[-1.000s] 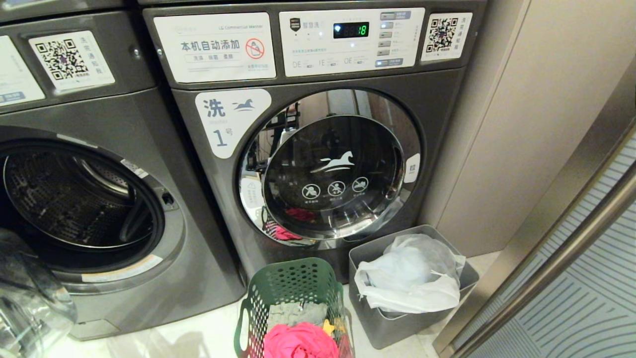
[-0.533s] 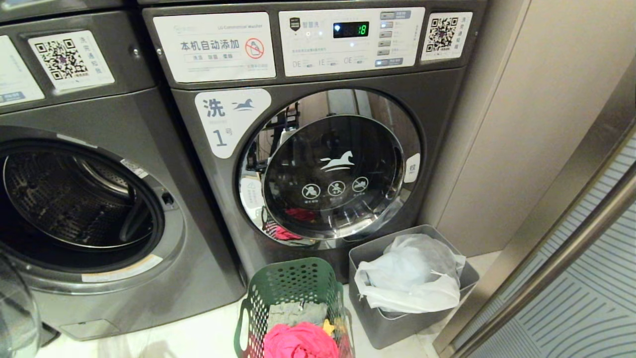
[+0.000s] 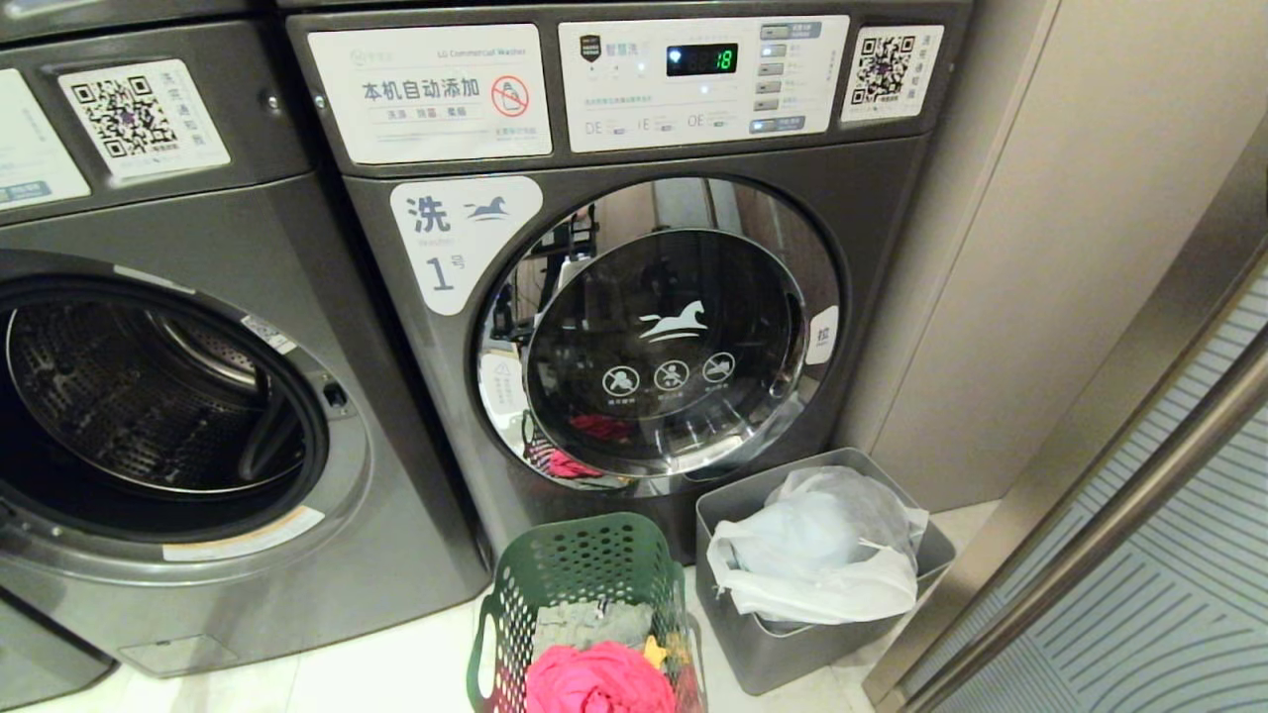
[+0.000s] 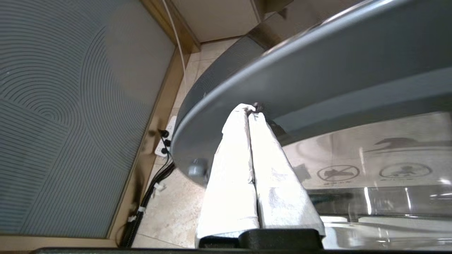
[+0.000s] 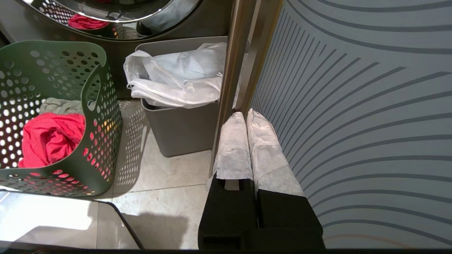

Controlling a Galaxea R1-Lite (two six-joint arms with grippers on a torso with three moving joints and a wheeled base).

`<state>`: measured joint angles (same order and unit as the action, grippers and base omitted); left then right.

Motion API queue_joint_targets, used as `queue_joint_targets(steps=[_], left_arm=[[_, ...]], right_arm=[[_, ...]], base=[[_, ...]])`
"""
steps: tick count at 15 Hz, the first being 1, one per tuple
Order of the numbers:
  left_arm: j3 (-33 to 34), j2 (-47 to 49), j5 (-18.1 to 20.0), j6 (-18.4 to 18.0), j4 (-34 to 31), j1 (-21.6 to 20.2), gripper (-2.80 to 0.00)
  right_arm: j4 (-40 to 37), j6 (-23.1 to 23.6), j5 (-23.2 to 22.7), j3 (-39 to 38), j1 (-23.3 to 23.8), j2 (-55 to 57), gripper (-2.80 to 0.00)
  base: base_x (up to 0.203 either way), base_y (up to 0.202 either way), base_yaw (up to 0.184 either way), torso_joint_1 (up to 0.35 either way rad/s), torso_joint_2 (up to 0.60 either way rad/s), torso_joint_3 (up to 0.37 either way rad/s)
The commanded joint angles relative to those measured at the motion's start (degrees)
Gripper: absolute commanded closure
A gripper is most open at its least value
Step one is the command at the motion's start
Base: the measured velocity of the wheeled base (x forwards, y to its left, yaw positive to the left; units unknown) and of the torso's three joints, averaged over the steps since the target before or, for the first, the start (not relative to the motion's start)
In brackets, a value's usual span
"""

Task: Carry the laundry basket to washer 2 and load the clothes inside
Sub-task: Place the clothes into the washing machine

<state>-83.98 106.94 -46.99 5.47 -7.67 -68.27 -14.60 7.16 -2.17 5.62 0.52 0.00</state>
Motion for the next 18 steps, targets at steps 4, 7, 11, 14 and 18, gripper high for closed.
queue_joint_targets(steps=[4, 7, 11, 14, 18], left_arm=[[-6.00, 4.56, 1.98, -0.08, -0.37, -4.63, 0.00], [0.34, -5.41, 8.09, -1.82, -0.37, -3.02, 0.00], [16.10, -24.96, 20.74, -3.13, -0.19, 10.85, 0.00], [30.54, -39.65, 31.30, -3.15, 0.54, 32.54, 0.00], [56.06, -62.67, 40.77, -2.58, 1.99, 57.85, 0.00]], right_arm=[[-0.07, 0.05, -0.05, -0.07, 0.00, 0.09, 0.00], [-0.07, 0.05, -0.03, 0.01, 0.00, 0.09, 0.00], [-0.07, 0.05, -0.03, 0.01, 0.00, 0.09, 0.00], [-0.07, 0.05, -0.10, -0.01, 0.00, 0.09, 0.00], [-0.07, 0.05, -0.03, -0.06, 0.00, 0.09, 0.00]], base=[[0.000, 0.000, 0.000, 0.000, 0.00, 0.000], [0.000, 0.000, 0.000, 0.000, 0.00, 0.000], [0.000, 0.000, 0.000, 0.000, 0.00, 0.000], [0.000, 0.000, 0.000, 0.000, 0.00, 0.000], [0.000, 0.000, 0.000, 0.000, 0.00, 0.000]])
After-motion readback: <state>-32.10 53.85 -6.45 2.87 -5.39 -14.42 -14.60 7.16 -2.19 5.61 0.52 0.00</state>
